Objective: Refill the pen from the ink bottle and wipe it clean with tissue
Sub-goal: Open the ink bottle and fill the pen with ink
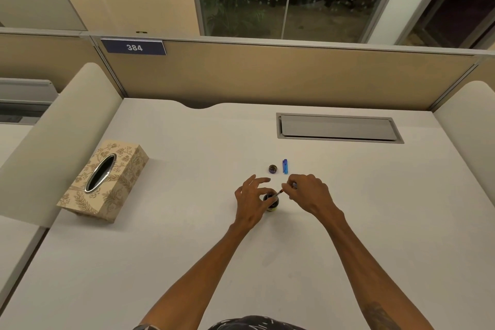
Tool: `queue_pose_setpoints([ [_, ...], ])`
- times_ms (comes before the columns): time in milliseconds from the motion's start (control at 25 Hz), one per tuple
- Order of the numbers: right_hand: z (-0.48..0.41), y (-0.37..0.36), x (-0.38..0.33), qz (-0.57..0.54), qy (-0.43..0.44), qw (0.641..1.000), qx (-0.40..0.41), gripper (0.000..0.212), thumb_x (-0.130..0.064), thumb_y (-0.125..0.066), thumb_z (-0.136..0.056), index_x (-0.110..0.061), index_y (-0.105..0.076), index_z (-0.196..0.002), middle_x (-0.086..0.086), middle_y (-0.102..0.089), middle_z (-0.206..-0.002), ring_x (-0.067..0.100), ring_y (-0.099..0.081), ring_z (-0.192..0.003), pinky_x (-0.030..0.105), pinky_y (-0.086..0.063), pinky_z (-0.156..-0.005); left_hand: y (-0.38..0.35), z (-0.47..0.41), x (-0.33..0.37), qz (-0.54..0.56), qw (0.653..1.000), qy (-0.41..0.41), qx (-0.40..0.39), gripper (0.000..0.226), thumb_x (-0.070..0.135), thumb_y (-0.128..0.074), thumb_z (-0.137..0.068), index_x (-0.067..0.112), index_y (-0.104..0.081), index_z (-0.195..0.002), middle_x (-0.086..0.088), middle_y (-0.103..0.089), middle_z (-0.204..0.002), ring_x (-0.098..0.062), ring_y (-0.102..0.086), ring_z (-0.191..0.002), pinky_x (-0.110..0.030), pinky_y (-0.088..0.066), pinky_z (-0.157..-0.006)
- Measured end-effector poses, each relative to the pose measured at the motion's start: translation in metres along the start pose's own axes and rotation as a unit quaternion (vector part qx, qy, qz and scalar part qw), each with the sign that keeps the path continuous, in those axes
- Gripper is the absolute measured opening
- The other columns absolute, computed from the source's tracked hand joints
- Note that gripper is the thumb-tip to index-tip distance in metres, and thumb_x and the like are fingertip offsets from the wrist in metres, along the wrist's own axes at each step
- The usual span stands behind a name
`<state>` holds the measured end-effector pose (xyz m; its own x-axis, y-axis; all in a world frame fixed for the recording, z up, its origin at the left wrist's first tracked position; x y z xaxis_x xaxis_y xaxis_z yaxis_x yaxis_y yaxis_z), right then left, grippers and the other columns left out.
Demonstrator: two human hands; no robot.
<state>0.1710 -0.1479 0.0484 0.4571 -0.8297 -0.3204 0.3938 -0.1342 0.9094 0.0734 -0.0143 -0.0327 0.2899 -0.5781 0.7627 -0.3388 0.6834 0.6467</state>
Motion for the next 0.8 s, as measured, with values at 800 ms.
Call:
queue_pose_setpoints([
  [800, -0.0012, 0.0019, 0.0030, -0.056, 0.000, 0.998, -0.018, 0.021, -0.035, -0.058, -0.095, -0.017, -0.069, -0.100, 0.002, -0.076, -0.097, 0.017, -0.069, -0.088, 0.033, -0.056, -0.080, 0.0002, -0.0017, 0.0003, -0.010, 1.000, -0.002, -0.004, 0.015, 0.038, -0.073, -0.085, 0.031, -0.078, -0.097, 0.012, -0.058, -0.138, -0.018, -0.031, -0.145, -0.050, -0.023, -0.113],
])
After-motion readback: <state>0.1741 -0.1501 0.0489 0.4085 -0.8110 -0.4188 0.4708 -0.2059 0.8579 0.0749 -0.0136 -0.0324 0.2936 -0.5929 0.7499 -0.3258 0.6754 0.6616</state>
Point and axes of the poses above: each hand's wrist, its own z-axis away from the middle knuckle, its own y-axis out of the back of the hand, x = y × z, the point moved 2 cm from there along -z, towards the middle knuckle
